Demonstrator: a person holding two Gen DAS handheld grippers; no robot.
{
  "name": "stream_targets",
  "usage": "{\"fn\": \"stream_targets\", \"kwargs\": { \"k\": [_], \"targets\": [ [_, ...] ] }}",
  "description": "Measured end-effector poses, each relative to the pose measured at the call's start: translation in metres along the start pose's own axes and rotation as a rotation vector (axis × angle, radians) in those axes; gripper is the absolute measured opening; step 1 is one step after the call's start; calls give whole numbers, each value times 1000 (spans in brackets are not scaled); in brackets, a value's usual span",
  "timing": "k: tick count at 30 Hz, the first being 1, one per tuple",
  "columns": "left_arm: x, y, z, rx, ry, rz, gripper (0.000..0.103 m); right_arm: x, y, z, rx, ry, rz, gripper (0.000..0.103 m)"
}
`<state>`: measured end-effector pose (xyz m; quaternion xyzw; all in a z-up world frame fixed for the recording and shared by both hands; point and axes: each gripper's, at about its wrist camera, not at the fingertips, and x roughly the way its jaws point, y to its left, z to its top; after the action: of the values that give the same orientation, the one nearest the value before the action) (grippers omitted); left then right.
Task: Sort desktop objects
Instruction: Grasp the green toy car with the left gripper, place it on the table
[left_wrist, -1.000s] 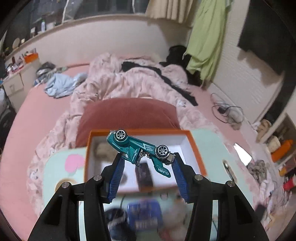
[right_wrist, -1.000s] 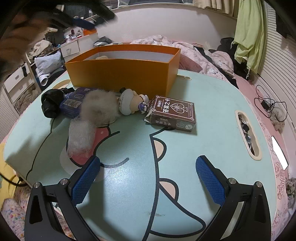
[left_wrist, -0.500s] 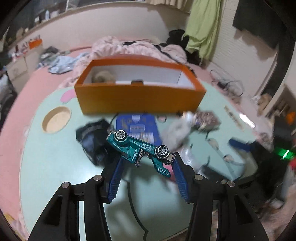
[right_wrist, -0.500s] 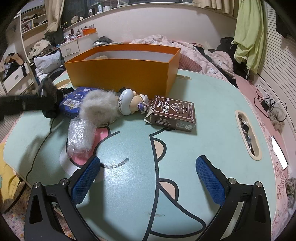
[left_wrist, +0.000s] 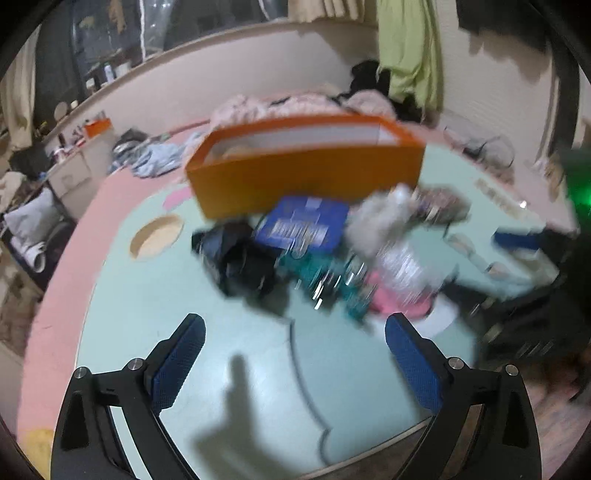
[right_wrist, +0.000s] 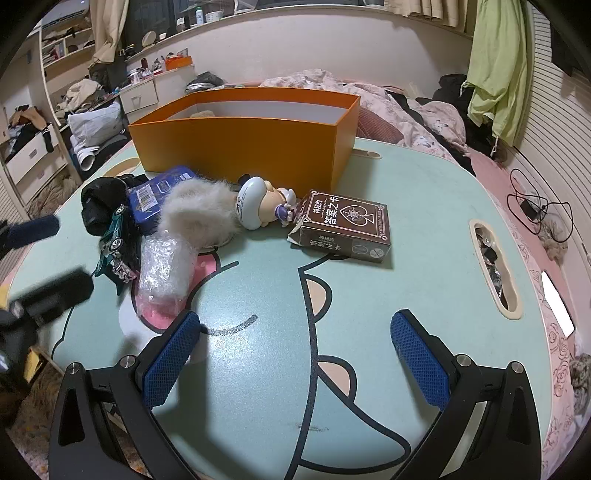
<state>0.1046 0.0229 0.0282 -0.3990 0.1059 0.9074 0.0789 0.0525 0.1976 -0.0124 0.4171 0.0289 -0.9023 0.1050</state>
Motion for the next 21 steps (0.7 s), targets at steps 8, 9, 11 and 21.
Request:
{"fn": "stream_targets", "kwargs": {
  "k": [8, 9, 11, 21],
  "targets": [
    [23, 28, -8, -97, 44, -56, 103, 1, -1, 0, 0, 2, -4, 103],
    [24, 28, -8, -96, 41, -56, 103, 0, -1, 0, 0, 2, -4, 103],
    [25, 28, -7, -94, 39, -58, 103, 1, -1, 0, 0, 2, -4, 103],
    [26, 25, -5, -89, 24, -65, 103, -32, 15, 33, -78, -96, 108, 88]
  ]
}}
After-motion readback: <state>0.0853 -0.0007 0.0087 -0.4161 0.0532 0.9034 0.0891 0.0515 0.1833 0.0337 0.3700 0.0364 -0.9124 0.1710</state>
